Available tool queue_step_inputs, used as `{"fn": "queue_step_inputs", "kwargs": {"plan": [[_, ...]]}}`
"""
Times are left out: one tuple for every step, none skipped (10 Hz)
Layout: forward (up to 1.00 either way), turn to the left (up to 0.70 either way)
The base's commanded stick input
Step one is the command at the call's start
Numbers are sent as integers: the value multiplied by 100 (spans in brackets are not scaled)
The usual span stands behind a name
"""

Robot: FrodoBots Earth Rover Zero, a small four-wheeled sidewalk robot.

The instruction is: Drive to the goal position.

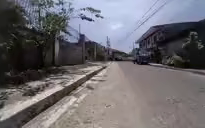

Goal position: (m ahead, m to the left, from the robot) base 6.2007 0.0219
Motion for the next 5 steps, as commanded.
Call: {"fn": "queue_step_inputs", "kwargs": {"plan": [[100, 0], [100, 0], [100, 0], [100, 0], [100, 0]]}}
